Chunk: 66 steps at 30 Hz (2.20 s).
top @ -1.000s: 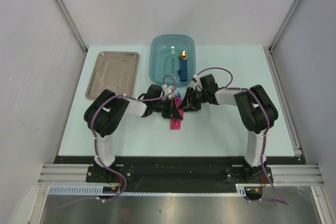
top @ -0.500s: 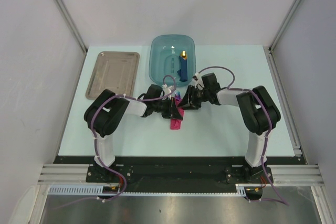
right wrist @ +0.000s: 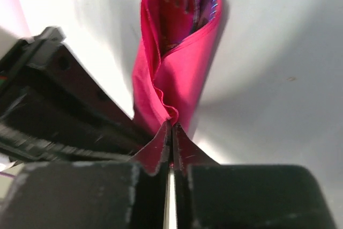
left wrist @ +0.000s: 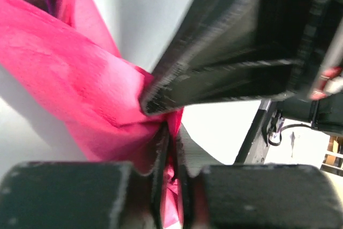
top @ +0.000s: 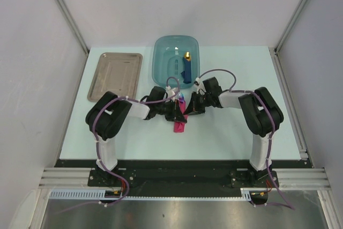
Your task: Place the utensils on the paper napkin and roll it up
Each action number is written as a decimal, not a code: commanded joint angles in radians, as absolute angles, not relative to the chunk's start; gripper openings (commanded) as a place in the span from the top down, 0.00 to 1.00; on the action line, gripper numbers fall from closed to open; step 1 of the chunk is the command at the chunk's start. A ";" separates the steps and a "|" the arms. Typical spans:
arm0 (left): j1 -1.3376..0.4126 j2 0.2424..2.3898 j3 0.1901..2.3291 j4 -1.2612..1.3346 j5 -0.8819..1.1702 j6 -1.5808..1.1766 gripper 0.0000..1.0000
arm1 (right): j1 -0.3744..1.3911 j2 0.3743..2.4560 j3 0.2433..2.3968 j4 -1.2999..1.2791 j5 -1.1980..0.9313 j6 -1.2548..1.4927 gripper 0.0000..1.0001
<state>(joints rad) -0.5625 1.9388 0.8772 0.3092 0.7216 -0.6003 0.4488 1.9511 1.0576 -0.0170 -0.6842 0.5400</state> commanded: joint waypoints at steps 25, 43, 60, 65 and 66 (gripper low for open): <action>-0.499 1.828 0.793 0.259 0.798 -0.675 0.80 | 0.434 2.028 1.077 -0.040 -0.644 0.446 1.00; -0.494 1.927 0.810 0.161 0.732 -0.604 0.89 | 0.385 1.819 1.135 -0.052 -0.747 0.509 0.73; -0.511 1.913 0.834 0.118 0.703 -0.571 0.84 | 0.459 1.911 1.077 -0.043 -0.743 0.548 0.76; -0.514 1.888 0.822 0.138 0.712 -0.561 0.81 | 0.453 1.962 1.081 -0.127 -0.683 0.476 0.78; -0.514 1.876 0.819 0.144 0.716 -0.561 0.80 | 0.453 1.973 1.080 -0.136 -0.674 0.451 0.78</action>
